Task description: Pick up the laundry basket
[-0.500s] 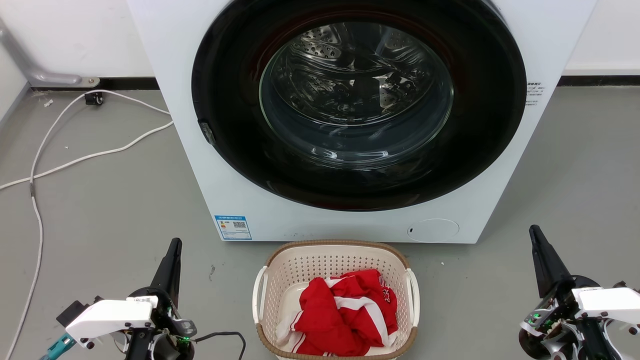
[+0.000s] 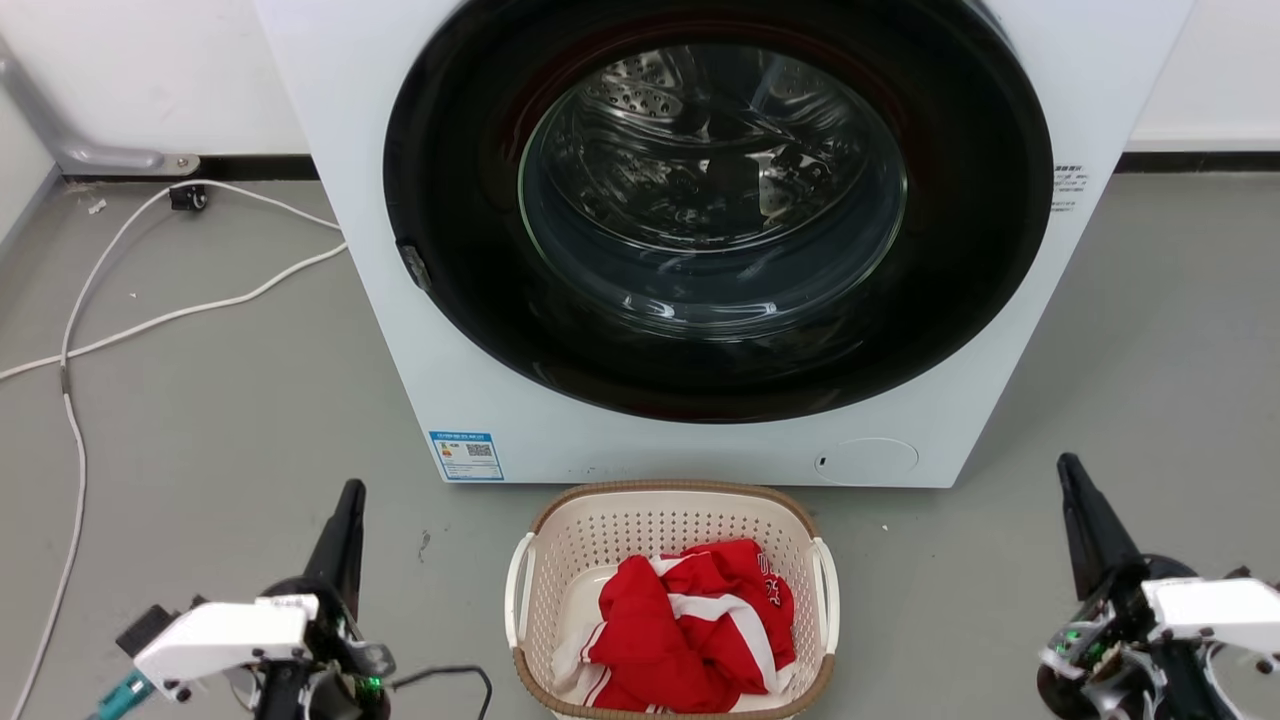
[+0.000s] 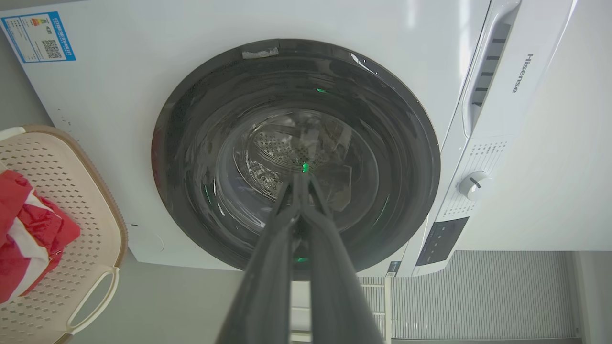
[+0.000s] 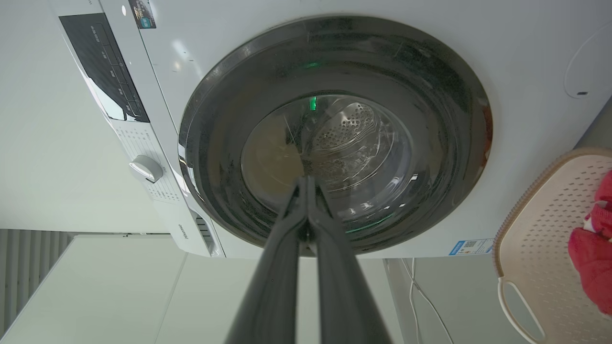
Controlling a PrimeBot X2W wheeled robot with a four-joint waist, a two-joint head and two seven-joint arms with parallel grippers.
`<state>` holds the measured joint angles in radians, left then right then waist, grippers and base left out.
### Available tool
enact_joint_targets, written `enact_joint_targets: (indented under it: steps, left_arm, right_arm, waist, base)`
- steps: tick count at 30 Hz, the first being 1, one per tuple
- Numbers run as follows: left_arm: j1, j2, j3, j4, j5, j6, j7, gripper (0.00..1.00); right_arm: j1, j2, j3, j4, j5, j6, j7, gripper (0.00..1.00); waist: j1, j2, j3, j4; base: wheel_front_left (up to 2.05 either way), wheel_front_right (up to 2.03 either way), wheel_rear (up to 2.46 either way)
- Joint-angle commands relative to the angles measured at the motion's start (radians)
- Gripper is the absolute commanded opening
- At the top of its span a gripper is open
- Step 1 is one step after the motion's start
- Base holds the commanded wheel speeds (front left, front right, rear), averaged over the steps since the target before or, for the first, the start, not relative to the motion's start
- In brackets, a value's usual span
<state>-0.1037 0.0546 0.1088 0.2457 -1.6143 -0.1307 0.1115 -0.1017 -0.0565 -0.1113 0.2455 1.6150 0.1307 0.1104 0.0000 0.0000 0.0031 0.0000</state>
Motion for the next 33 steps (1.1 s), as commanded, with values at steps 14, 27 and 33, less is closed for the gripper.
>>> enact_joint_targets:
  steps: [14, 27, 33]
  left_arm:
    - [0.015, -0.003, -0.041, -0.027, 0.038, 0.0, -0.058, 1.0]
    - [0.012, -0.003, -0.047, -0.091, 0.332, 0.002, -0.115, 1.0]
    - [0.015, -0.003, -0.071, -0.114, 0.486, 0.016, -0.139, 1.0]
  right_arm:
    - [0.035, 0.002, 0.032, -0.025, -0.045, 0.0, -0.058, 1.0]
    - [0.05, 0.002, 0.03, -0.075, -0.397, 0.0, -0.115, 1.0]
    - [0.059, 0.003, 0.025, -0.098, -0.569, 0.0, -0.139, 1.0]
  waist:
    - [0.0, 0.0, 0.0, 0.0]
    - [0.0, 0.0, 0.001, 0.001]
    - [0.0, 0.0, 0.0, 0.001]
  base:
    - [0.0, 0.0, 0.0]
    - [0.0, 0.0, 0.0]
    - [0.0, 0.0, 0.0]
